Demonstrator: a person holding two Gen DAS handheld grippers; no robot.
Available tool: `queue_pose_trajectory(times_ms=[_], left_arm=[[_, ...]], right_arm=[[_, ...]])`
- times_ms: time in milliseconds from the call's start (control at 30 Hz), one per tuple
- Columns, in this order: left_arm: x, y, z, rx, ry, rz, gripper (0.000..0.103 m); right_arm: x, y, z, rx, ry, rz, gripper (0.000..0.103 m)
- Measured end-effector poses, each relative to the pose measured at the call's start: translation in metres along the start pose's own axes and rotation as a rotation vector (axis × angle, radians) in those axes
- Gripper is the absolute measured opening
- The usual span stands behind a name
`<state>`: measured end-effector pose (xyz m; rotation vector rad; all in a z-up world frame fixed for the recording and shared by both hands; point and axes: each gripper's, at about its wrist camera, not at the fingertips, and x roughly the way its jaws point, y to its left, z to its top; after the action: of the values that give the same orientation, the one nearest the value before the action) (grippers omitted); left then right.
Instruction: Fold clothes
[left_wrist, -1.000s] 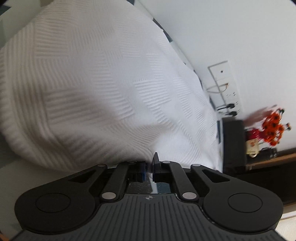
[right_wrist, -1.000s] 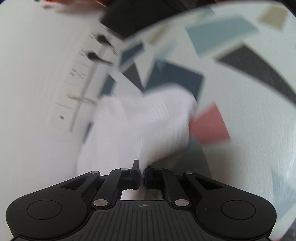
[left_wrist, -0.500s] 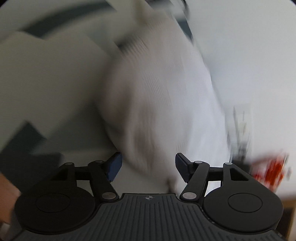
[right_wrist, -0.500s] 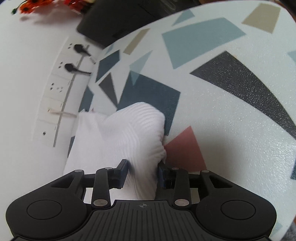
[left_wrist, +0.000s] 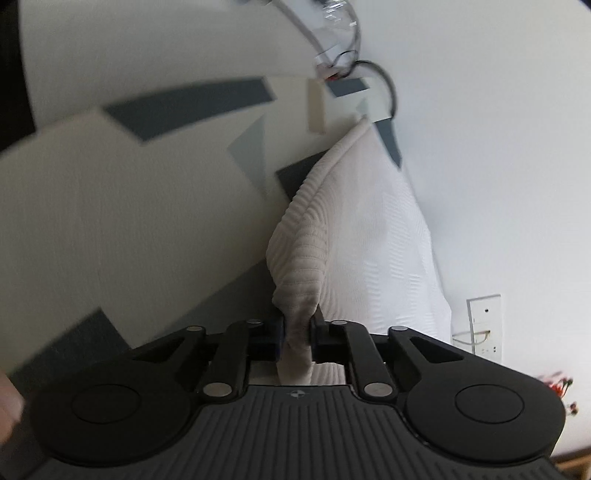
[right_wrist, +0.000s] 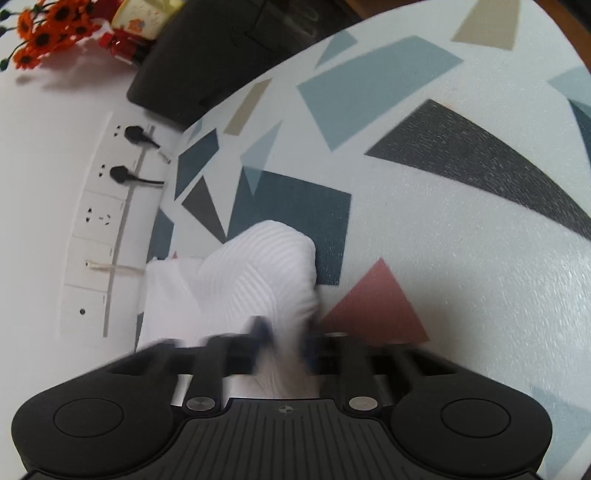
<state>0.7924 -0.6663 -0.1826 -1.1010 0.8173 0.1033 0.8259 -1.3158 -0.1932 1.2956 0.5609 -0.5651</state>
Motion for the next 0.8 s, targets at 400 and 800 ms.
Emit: queue_pose_trajectory(times_ms=[400, 800], left_arm=[[0.005, 0.005, -0.004, -0.004, 0.064, 0.063, 0.020], [0.011, -0.008, -0.011, 0.088, 0.067, 0.023, 0.074]], right_arm=[[-0.004, -0.002, -0.001, -0.067, -0.079, -0.026, 0.016], [-0.040, 0.047, -0.023, -0.362, -0.090, -0.068, 0.077]])
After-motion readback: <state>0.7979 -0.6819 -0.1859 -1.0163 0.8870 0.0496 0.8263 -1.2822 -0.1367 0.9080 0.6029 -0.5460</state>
